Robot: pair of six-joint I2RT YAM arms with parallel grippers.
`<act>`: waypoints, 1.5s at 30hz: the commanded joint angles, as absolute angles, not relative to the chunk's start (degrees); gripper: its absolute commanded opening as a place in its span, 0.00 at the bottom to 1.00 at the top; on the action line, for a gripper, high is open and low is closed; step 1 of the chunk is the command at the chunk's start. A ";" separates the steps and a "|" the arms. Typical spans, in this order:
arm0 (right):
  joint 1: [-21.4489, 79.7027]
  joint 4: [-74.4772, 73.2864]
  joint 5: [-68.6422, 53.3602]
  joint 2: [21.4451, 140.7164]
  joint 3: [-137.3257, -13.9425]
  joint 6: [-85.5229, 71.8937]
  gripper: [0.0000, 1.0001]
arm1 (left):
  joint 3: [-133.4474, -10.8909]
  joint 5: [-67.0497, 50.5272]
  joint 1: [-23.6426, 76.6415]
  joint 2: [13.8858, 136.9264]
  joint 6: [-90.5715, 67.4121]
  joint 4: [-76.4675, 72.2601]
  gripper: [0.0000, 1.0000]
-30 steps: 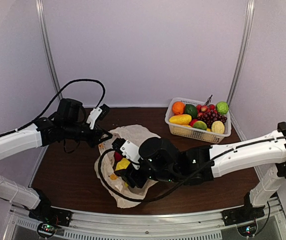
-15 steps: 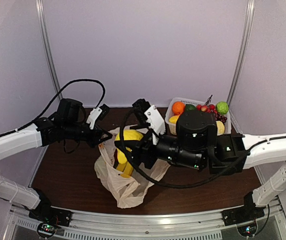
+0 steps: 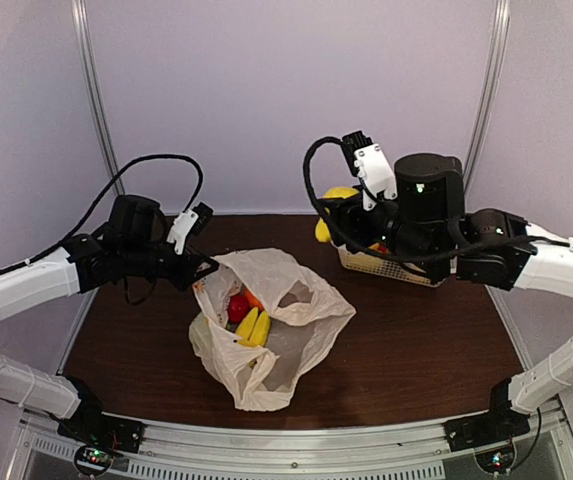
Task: Untie the knot of the plastic bag and take out the fruit
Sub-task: Pick up the fake fruit from the takeout bag, then place the fake fruit in the bin.
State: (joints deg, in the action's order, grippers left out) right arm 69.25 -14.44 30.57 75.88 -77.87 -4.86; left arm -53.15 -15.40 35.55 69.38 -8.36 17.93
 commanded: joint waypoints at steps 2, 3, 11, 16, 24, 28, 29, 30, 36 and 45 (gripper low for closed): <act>55.20 -24.88 30.84 75.43 -76.53 -6.36 0.59 | -53.19 -11.86 33.17 66.88 -9.65 16.32 0.00; 52.08 -24.35 29.59 75.68 -75.73 -5.98 0.59 | -53.10 -11.64 32.83 66.74 -9.74 16.27 0.00; 30.53 -17.50 20.85 84.58 -75.98 -5.16 0.58 | -54.06 -9.83 32.70 68.68 -9.32 18.13 0.00; 23.29 -14.76 19.65 94.74 -81.49 -3.92 0.58 | -54.29 -11.78 32.70 69.63 -9.81 18.12 0.00; 18.59 -14.66 18.48 108.27 -90.10 -0.80 0.58 | -54.35 -12.32 32.70 68.76 -9.84 18.11 0.00; 18.46 -15.54 18.52 110.26 -90.69 -1.74 0.58 | -54.40 -12.27 32.70 68.56 -9.80 18.15 0.00; 18.48 -15.06 18.28 109.99 -89.47 -2.16 0.58 | -54.40 -12.33 32.70 68.62 -9.81 18.13 0.00; 18.46 -14.44 17.90 109.63 -88.41 -2.49 0.58 | -54.45 -12.43 32.70 68.75 -9.84 18.16 0.00; 18.54 -12.95 15.48 108.69 -85.31 -4.49 0.59 | -54.56 -13.60 32.70 69.57 -9.95 18.20 0.00; 18.54 -12.00 15.72 109.10 -82.40 -6.23 0.63 | -54.58 -13.71 32.70 69.96 -10.10 18.31 0.00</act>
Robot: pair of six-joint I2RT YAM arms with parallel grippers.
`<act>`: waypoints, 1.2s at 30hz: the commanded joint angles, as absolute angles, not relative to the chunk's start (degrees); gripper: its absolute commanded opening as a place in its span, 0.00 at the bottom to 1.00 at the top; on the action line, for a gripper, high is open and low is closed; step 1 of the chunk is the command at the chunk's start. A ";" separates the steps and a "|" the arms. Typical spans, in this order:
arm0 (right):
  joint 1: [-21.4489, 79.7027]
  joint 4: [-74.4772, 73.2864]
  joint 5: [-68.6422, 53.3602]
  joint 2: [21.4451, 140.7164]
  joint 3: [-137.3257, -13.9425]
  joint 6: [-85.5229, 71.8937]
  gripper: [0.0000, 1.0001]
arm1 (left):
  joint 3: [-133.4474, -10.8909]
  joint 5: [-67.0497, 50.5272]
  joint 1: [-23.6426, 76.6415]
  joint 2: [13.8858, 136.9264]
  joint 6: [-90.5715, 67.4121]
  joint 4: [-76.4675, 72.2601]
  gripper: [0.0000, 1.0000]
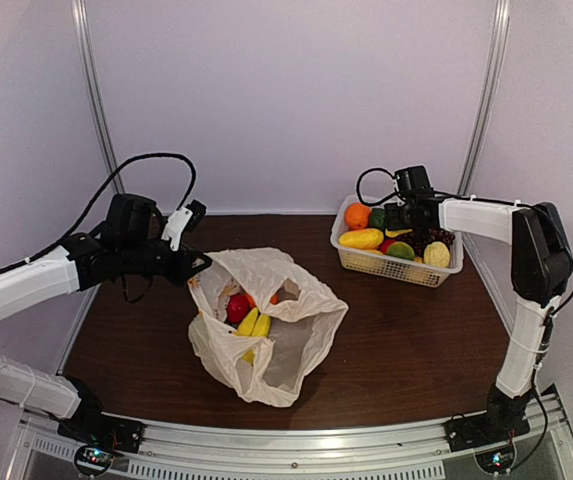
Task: Untie the knot of the plastic bag and take out the fruit
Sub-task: Place the fake fruit in the bin.
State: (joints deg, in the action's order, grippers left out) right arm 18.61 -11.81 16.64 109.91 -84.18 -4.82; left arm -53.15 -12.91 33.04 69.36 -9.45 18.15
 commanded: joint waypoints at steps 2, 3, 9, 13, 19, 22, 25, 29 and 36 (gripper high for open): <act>18.52 -12.02 15.80 109.39 -82.04 -6.30 0.63 | -54.62 -13.79 32.69 70.12 -10.10 18.35 0.00; 18.54 -11.99 15.89 109.42 -81.77 -6.39 0.64 | -54.66 -13.86 32.69 70.18 -10.06 18.33 0.00; 18.54 -11.49 15.99 109.08 -80.51 -6.68 0.72 | -54.76 -14.10 32.70 70.40 -10.10 18.40 0.00; 18.52 -11.43 16.05 108.78 -80.38 -6.77 0.82 | -54.83 -14.24 32.70 70.40 -10.08 18.50 0.00; 18.54 -11.34 15.87 108.37 -80.80 -6.86 0.91 | -54.93 -14.37 32.70 70.40 -10.06 18.62 0.00; 18.50 -11.14 16.53 108.22 -80.89 -7.21 0.95 | -54.93 -14.35 32.70 70.40 -10.09 18.63 0.00; 18.54 -10.91 16.54 107.94 -81.00 -7.53 1.00 | -54.93 -14.45 32.70 70.41 -10.10 18.74 0.00; 18.54 -10.78 16.04 107.39 -80.74 -8.13 1.00 | -55.02 -14.50 32.70 70.50 -10.08 18.72 0.00; 18.60 -10.28 15.30 104.71 -79.42 -9.04 1.00 | -55.02 -14.50 32.70 70.49 -10.06 18.81 0.00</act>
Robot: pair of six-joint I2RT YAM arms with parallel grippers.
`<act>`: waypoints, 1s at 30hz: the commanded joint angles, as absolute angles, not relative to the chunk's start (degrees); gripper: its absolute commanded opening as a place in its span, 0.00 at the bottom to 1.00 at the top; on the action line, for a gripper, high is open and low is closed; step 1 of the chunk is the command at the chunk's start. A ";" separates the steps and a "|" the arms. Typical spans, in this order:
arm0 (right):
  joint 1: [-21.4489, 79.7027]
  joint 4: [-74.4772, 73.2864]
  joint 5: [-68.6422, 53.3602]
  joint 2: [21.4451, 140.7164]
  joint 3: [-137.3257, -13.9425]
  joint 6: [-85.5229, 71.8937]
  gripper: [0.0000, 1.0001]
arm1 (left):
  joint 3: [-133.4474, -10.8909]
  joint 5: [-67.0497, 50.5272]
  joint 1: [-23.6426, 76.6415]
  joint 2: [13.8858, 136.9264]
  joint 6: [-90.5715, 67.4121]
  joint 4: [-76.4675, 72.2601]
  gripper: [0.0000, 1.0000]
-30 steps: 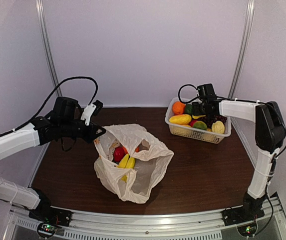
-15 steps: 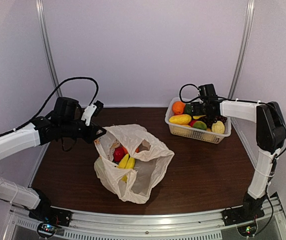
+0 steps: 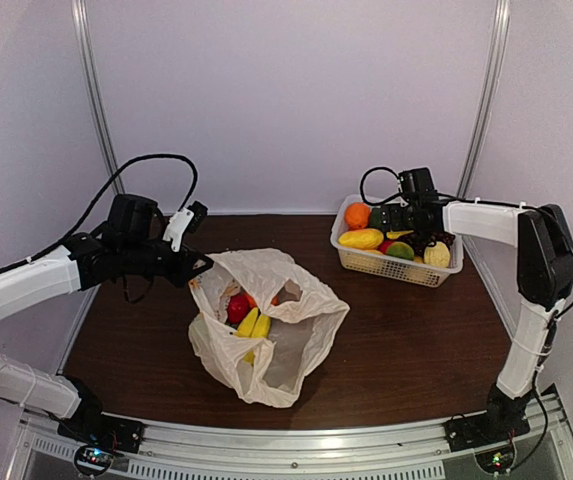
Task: Untie the knot of the plastic bag and take out the fruit
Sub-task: Place the fake fruit in the bin.
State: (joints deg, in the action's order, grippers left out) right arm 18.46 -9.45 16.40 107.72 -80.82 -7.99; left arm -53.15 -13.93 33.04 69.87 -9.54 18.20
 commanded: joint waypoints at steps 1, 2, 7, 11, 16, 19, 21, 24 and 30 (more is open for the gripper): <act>18.58 -10.30 15.29 104.28 -79.29 -9.01 1.00 | -55.02 -14.58 32.70 70.49 -10.09 18.85 0.00; 18.59 -10.34 15.41 103.86 -79.14 -8.97 1.00 | -55.02 -14.59 32.70 70.57 -10.06 18.89 0.00; 18.56 -10.71 15.88 102.42 -78.76 -8.62 1.00 | -55.11 -14.77 32.69 70.58 -10.08 18.92 0.00; 18.57 -10.67 16.17 101.63 -78.40 -8.61 1.00 | -55.11 -14.80 32.69 70.49 -10.06 19.02 0.00; 18.63 -10.75 15.09 99.82 -77.82 -8.96 1.00 | -55.11 -14.94 32.70 70.36 -9.97 19.00 0.00; 18.96 -10.41 10.88 96.51 -76.23 -8.56 1.00 | -55.11 -15.35 32.69 70.03 -10.02 19.02 0.00; 19.26 -10.42 6.73 93.35 -74.47 -8.25 1.00 | -55.02 -15.53 32.70 69.75 -9.93 18.86 0.00; 20.80 -10.47 1.39 87.24 -71.32 -7.20 1.00 | -54.73 -17.06 32.70 69.61 -9.69 18.14 0.00; 28.91 -15.45 -10.57 77.08 -68.01 -2.98 0.96 | -54.40 -23.41 33.28 69.87 -8.66 16.31 0.00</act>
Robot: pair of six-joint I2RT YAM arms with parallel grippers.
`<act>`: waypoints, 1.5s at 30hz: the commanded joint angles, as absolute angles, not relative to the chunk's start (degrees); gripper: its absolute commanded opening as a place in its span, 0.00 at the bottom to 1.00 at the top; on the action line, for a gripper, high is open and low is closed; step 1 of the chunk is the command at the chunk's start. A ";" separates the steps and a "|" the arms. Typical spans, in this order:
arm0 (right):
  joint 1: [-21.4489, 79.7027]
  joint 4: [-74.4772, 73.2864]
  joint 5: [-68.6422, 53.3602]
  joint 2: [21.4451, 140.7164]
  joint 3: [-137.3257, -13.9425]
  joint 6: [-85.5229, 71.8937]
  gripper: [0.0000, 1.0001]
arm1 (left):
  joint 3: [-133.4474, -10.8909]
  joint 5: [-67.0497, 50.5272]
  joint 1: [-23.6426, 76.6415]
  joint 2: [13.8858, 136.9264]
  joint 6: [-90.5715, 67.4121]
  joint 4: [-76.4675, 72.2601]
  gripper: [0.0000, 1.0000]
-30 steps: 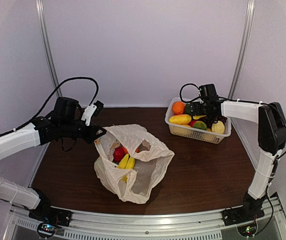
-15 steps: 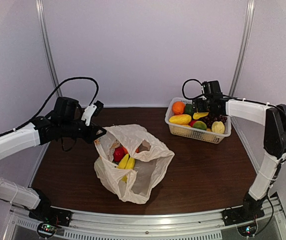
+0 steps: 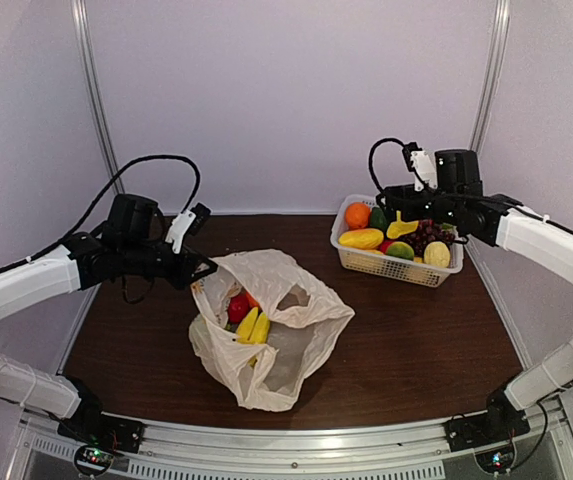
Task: Untie the knot of the plastic bag and take out the fruit
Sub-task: Place the fake fruit in the bin, then reach into the gripper in the takeout bag.
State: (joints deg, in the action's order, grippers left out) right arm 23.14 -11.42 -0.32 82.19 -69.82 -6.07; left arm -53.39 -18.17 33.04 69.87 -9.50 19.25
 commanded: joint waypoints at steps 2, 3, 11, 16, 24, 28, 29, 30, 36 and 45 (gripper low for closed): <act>33.86 -17.11 -11.34 74.64 -67.62 -2.11 0.95 | -54.40 -24.34 34.15 69.72 -7.88 16.18 0.00; 36.29 -17.77 -11.54 73.85 -67.59 -2.18 0.93 | -54.26 -24.47 34.63 69.48 -7.51 16.00 0.00; 53.47 -13.76 -13.63 71.57 -67.46 -8.24 0.78 | -53.66 -27.60 37.15 68.80 -5.48 15.04 0.00; 62.75 -9.45 -12.92 75.57 -68.03 -11.26 0.72 | -53.61 -28.36 37.27 68.99 -5.19 14.99 0.00; 72.41 -6.33 -8.02 90.12 -73.67 -14.06 0.62 | -53.44 -28.16 37.27 69.17 -5.27 14.81 0.00; 73.86 -8.10 -1.46 95.92 -77.54 -16.06 0.57 | -53.43 -28.00 37.27 69.16 -5.27 14.81 0.00; 73.89 -8.40 0.18 96.89 -77.91 -16.54 0.56 | -53.44 -28.03 37.27 69.18 -5.32 14.78 0.00; 73.90 -8.86 2.22 98.08 -78.17 -17.00 0.55 | -53.44 -28.04 37.27 69.17 -5.38 14.81 0.00; 73.07 -14.04 13.82 102.07 -78.55 -18.60 0.53 | -53.37 -27.88 37.27 68.78 -5.34 14.80 0.00; 72.85 -15.84 23.20 103.38 -73.13 -16.29 0.51 | -53.26 -27.59 37.27 68.19 -5.27 14.78 0.00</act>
State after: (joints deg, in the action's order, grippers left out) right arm 73.12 -13.91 17.58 102.98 -76.29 -17.30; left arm -53.36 -27.29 36.97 69.54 -6.07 16.56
